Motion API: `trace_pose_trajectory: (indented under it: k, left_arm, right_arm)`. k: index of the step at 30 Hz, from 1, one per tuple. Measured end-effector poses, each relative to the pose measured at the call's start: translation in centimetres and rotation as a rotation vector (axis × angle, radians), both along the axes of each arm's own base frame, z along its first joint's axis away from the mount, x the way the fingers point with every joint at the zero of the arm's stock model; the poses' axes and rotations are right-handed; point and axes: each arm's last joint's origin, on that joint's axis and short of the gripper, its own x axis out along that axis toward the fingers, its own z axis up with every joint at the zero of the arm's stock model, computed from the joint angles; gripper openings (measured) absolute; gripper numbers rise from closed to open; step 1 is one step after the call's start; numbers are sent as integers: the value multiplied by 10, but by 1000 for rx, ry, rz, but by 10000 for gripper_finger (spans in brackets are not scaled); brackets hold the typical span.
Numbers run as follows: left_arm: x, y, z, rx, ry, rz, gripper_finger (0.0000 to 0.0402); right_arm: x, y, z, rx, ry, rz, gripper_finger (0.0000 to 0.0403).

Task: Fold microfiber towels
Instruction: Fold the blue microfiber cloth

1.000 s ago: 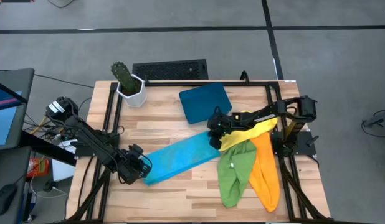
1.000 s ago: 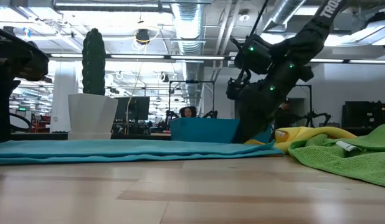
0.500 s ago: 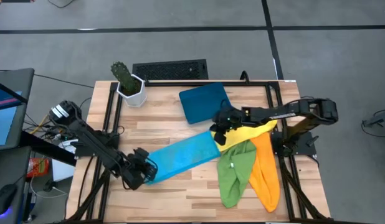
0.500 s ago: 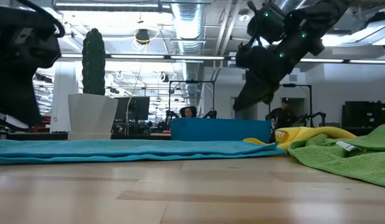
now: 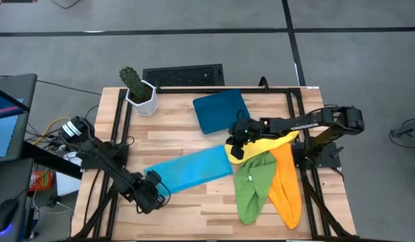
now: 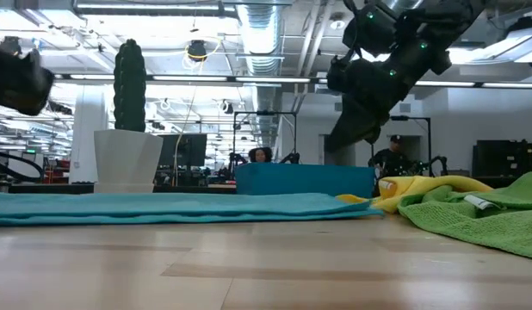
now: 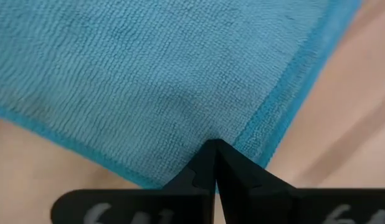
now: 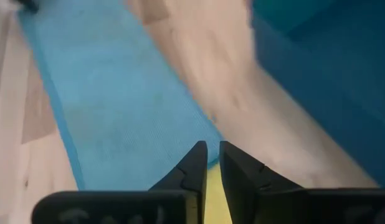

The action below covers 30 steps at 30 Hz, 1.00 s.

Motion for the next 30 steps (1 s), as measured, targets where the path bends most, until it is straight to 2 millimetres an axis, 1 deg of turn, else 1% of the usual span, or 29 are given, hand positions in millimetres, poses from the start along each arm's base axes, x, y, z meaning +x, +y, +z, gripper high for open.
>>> trace_pose_trajectory:
  k: [3, 6, 10, 12, 15, 18, 23, 27, 30]
  left_arm:
    - [-11, 7, 1, 32, 139, -38, 0]
    - [-22, 14, 4, 72, 250, -59, 0]
    - [-23, 19, 5, 100, 286, -111, 0]
    - [-22, 22, 5, 107, 297, -108, 0]
    - [-17, 28, 5, 121, 282, -89, 0]
    - [-11, 33, 5, 146, 255, -63, 0]
    - [-6, 38, 5, 153, 239, -31, 0]
    - [1, 35, 11, 157, 192, -26, 0]
    - [7, 32, 18, 163, 149, -25, 0]
  right_arm:
    - [6, 5, -14, -19, 37, 49, 85]
    - [13, 8, -28, -24, 41, 112, 115]
    - [28, 8, -38, -31, 2, 174, 161]
    - [39, 7, -37, -48, -34, 188, 178]
    - [50, 7, -36, -66, -45, 207, 196]
    - [57, 9, -43, -73, -23, 231, 200]
    - [58, 14, -56, -20, 21, 261, 192]
    - [58, 17, -60, -34, 37, 256, 179]
    - [59, 16, -64, -62, 50, 229, 158]
